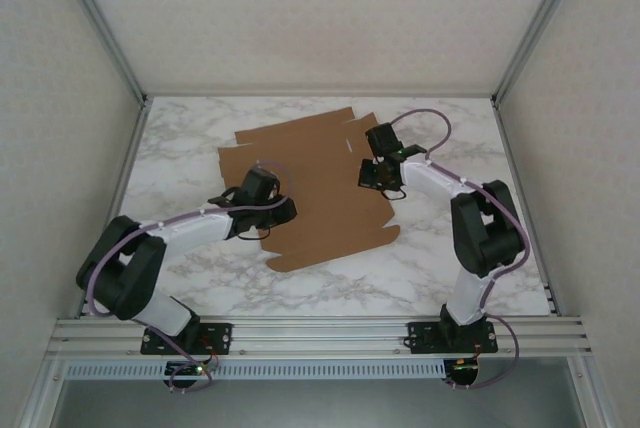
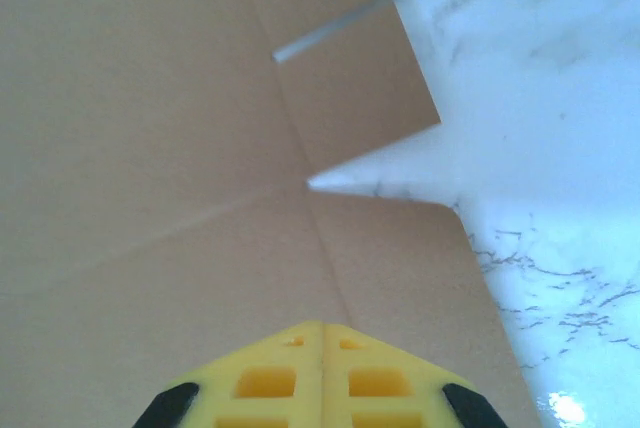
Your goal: Fold the paper box
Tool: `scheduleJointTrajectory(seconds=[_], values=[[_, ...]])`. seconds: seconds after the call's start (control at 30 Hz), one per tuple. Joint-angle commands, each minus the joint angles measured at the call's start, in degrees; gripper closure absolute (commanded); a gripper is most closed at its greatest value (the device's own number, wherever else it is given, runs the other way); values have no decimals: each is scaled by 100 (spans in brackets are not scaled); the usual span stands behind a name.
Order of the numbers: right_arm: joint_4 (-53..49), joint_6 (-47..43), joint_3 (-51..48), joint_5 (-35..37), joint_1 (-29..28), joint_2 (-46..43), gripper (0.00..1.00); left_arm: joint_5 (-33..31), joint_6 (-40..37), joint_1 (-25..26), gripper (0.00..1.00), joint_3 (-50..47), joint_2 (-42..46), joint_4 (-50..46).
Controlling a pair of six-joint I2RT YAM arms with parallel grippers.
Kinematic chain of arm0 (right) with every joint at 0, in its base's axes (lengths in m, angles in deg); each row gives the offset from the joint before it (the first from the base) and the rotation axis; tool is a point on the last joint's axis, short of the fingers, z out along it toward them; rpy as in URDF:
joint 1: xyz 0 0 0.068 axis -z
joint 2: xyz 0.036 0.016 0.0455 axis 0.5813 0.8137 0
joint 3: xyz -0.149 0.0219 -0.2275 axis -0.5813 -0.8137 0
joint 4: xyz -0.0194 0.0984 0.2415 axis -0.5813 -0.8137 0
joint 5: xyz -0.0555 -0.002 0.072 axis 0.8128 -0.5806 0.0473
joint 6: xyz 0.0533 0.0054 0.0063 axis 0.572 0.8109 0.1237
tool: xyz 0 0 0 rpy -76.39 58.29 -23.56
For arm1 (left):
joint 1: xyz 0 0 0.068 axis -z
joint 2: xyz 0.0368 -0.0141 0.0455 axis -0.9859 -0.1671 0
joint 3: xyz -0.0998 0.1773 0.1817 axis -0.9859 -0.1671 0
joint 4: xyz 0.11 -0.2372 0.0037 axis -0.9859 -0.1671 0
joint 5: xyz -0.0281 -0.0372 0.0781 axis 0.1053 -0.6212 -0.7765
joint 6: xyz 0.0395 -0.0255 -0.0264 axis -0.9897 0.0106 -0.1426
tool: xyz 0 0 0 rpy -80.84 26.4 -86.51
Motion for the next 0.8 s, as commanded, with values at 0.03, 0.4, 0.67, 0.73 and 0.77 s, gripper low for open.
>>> scheduleJointTrajectory(seconds=[0.03, 0.4, 0.67, 0.73, 0.77], values=[[61, -191, -331, -12, 48, 102, 100, 114, 52, 28, 86, 94, -221, 231], [369, 137, -1666, -173, -186, -186, 100, -467, 62, -232, 100, 603, -1097, -283], [639, 418, -2360, -640, -1050, -553, 100, -595, 46, -658, 100, 963, -1518, -600], [788, 620, -2388, -834, -1361, -622, 100, -554, 47, -748, 100, 1029, -1615, -603], [819, 698, -2353, -881, -1480, -646, 100, -513, 47, -785, 100, 1058, -1663, -606]])
